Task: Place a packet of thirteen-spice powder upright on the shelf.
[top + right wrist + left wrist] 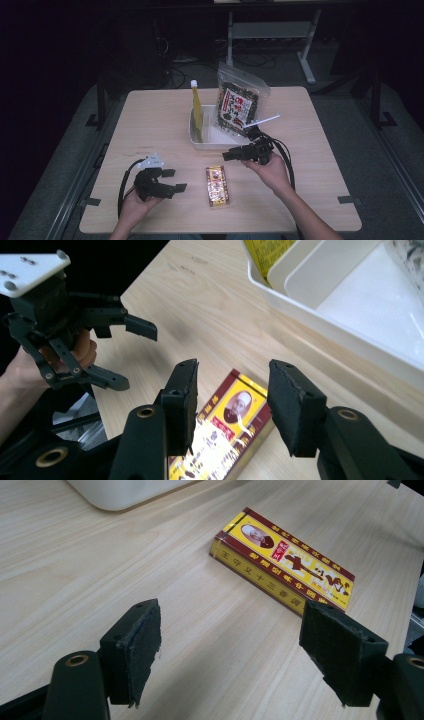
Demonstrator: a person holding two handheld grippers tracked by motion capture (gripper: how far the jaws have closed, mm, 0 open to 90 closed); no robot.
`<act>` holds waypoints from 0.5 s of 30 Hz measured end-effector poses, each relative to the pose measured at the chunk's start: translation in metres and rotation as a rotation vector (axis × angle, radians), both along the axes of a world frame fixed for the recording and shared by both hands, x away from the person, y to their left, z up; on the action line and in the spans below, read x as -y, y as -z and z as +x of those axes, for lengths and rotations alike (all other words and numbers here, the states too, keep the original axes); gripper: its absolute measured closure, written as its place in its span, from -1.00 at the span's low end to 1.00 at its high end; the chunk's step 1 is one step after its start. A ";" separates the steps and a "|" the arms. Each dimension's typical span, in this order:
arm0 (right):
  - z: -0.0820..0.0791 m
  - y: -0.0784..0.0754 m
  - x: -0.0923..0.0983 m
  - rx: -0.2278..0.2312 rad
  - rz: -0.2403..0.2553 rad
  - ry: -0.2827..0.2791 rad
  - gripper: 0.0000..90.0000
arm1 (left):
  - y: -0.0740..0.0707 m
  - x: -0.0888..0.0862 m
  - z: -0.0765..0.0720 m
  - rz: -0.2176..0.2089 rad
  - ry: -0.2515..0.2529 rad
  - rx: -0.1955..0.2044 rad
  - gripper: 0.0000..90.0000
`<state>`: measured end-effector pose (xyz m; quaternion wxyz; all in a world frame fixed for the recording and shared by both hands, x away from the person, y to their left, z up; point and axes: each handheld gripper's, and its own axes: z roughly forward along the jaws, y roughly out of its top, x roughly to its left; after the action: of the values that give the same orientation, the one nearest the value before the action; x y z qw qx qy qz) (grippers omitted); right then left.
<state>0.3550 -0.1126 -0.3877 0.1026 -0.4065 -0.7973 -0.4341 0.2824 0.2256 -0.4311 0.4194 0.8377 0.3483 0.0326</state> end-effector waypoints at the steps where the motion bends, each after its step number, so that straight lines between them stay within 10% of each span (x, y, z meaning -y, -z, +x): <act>1: -0.001 0.001 0.001 0.000 -0.002 -0.003 0.22 | 0.000 0.001 0.000 0.002 0.000 0.001 -0.46; 15: -0.018 0.017 0.004 -0.007 -0.045 -0.041 0.24 | 0.001 0.013 -0.002 0.002 0.021 0.003 -0.46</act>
<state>0.3371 -0.1164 -0.4051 0.1050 -0.3939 -0.8147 -0.4124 0.2806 0.2131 -0.4317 0.4194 0.8417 0.3387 0.0300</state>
